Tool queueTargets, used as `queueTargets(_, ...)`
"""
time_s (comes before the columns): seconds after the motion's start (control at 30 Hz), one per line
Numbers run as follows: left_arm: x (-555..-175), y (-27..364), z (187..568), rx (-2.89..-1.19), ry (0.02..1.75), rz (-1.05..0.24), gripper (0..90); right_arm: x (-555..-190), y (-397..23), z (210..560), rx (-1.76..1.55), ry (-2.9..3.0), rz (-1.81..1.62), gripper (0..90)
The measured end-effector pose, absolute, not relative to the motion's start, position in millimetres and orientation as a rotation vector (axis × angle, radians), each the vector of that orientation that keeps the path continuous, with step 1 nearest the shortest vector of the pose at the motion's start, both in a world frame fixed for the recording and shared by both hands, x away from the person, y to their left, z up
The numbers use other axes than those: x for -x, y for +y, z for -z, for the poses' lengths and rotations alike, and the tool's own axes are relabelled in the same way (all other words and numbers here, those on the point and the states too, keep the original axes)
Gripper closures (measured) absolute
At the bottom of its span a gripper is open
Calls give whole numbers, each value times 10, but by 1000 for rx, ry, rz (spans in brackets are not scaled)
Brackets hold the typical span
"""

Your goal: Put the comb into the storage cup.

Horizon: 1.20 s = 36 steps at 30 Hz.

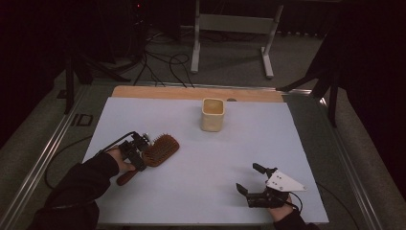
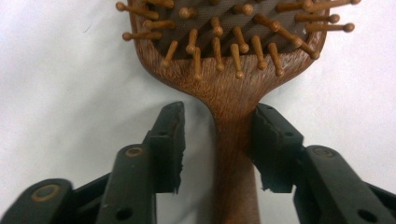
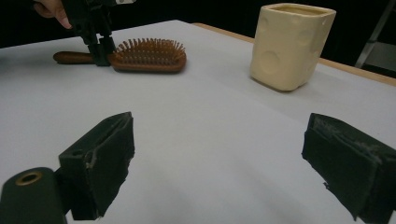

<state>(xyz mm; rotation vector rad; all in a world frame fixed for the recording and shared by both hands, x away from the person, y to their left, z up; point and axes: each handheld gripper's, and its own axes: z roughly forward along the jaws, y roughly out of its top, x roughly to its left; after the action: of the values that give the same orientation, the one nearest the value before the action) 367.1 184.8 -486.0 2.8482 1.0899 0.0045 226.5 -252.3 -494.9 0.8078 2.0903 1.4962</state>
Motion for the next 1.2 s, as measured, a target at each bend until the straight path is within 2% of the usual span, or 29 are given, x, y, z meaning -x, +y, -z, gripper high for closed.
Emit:
queueTargets(0.5,-3662,1844,4870,-2853,1069,10,721,-2264,-2516,4952,-804,2094,-1497,89)
queueTargets(0.97,-3628,1931,4868,-2760,1111,6,741,-2266,-2518,4952,-808,2091,-1498,90)
queueTargets(1.2,-3602,1944,4835,-2704,1117,-40,741,-2270,-2517,4957,-806,2093,-1499,90)
